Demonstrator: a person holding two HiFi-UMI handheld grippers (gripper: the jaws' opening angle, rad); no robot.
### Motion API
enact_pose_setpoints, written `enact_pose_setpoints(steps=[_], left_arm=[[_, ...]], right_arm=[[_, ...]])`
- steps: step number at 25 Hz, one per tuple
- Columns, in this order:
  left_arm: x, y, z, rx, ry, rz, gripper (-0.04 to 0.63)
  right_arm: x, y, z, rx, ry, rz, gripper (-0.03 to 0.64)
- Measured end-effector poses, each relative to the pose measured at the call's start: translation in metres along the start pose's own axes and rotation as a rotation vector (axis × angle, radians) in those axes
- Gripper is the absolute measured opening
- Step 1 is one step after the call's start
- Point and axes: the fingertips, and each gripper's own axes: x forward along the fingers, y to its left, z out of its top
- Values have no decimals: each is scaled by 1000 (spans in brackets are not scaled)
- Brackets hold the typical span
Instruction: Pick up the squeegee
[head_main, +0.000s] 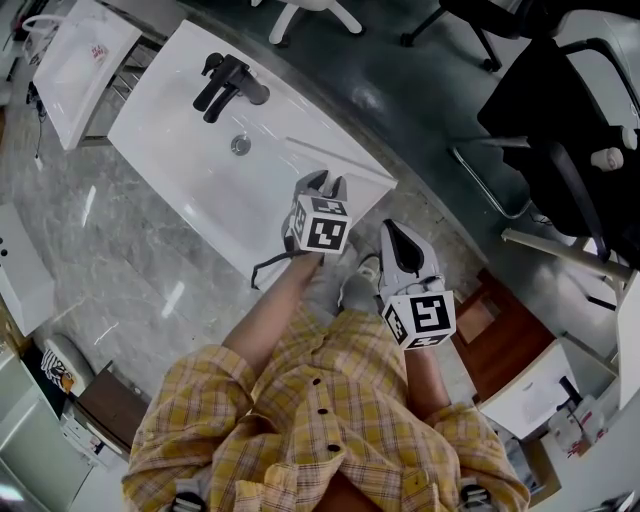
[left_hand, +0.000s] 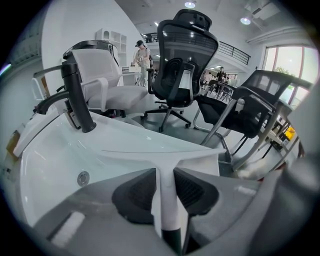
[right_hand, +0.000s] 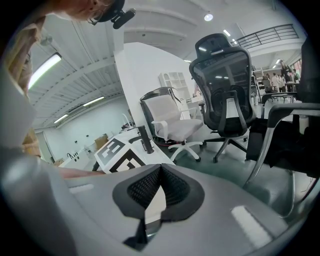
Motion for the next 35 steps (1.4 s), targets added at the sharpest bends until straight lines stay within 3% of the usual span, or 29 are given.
enact_pose_setpoints(steps=[16,35], left_arm=[[-8,1,2,6,-3,57,87],[-54,-5,19,-40,-108,69,87]], right_arm=[[-12,-5,2,0,-9,-4,-2],[-43,0,22,2,-53,-5,-2]])
